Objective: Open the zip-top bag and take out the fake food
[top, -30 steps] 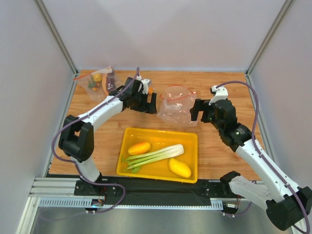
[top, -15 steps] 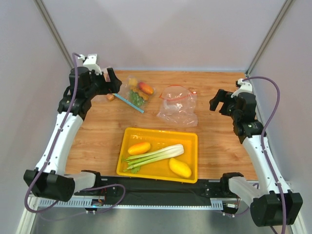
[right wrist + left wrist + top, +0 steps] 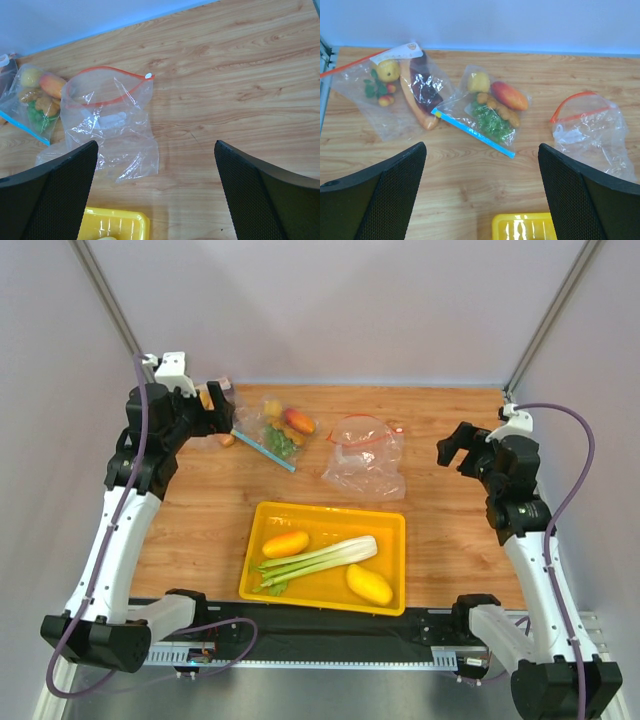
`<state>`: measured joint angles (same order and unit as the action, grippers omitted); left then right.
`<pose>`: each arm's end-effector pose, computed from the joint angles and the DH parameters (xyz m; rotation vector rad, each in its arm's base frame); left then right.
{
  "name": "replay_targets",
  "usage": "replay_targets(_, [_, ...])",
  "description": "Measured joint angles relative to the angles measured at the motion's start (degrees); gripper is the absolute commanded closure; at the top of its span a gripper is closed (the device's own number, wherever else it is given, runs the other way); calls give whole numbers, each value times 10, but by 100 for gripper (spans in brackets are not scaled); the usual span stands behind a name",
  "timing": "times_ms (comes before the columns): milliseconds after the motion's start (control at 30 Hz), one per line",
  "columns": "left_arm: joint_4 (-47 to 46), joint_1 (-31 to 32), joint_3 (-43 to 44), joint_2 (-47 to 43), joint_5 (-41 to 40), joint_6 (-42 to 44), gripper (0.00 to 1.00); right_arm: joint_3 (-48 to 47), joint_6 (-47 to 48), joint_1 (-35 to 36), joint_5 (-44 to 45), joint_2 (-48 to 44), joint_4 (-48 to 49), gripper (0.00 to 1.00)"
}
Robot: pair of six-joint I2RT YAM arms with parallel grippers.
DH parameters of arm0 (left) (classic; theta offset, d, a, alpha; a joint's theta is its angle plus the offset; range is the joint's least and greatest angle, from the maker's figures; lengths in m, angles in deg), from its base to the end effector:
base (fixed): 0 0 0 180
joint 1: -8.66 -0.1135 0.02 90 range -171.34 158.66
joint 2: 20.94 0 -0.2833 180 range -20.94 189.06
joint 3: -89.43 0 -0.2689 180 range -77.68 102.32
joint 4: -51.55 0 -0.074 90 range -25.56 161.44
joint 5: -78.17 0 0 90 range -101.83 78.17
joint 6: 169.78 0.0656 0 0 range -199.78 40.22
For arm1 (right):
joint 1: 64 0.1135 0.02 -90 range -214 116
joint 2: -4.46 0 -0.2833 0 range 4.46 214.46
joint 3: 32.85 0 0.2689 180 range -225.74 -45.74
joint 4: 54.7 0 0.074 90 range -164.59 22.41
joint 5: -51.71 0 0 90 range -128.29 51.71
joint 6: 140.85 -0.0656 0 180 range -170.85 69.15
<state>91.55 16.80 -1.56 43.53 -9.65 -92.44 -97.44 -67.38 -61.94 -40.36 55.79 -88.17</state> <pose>0.2739 -0.0417 0.4436 -0.0462 1.8496 -0.2888 0.2354 0.0108 0.3482 0.2191 1.9190 0.2520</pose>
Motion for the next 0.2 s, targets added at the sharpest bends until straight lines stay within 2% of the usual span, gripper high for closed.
replay_targets(200, [3,0,-8,-7,-10,4,1,0,-1,0,0,-1,0,0])
